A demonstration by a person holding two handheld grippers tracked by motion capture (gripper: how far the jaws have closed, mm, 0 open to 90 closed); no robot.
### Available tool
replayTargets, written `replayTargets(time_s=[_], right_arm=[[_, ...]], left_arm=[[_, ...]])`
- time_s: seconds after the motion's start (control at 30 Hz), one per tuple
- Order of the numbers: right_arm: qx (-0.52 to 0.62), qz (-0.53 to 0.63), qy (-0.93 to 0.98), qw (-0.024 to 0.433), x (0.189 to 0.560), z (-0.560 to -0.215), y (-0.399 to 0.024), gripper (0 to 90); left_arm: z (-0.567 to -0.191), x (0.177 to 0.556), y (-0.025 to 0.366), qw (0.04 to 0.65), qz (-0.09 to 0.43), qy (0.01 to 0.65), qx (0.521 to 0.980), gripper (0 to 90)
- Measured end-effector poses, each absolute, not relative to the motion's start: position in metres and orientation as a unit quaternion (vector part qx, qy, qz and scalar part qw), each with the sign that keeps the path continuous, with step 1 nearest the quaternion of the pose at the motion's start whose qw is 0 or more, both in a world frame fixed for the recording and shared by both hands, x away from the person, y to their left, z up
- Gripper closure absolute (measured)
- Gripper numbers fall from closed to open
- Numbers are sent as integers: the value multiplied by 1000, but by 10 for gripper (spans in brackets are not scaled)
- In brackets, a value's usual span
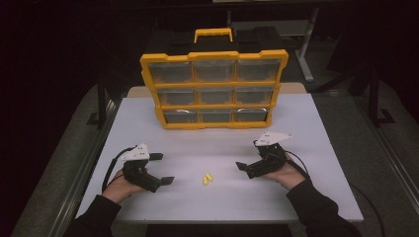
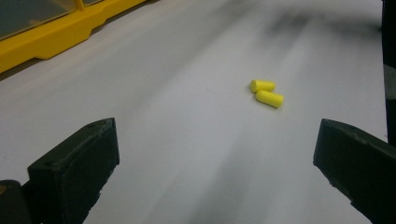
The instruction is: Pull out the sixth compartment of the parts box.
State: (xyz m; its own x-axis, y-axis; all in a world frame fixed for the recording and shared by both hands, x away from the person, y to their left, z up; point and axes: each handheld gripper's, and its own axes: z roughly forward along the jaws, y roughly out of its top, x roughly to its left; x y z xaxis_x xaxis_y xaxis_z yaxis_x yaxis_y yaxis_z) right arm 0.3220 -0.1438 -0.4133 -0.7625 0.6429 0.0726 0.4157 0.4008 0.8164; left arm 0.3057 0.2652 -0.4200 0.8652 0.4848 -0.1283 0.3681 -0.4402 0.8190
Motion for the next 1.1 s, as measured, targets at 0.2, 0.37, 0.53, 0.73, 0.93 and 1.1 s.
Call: replayTargets(time_s=[0.2,0.37,0.53,0.73,0.93,1.1], right_arm=[[319,445,827,127,325,-413,-142,0],[319,447,826,125,327,-412,-140,0],[318,449,826,124,329,-412,-138,0],[318,450,825,124,330,-412,-138,0],[315,448,828,121,333,-412,-133,0],[312,447,830,120,335,-411,-129,0]], left_arm=[[-420,306,265,466,62,253,846,0],[-420,306,265,466,61,253,845,0],[-420,306,265,467,61,254,845,0],[-420,306,265,466,60,253,845,0],[-420,306,265,467,60,252,845,0],[-420,306,265,467,60,252,845,0]])
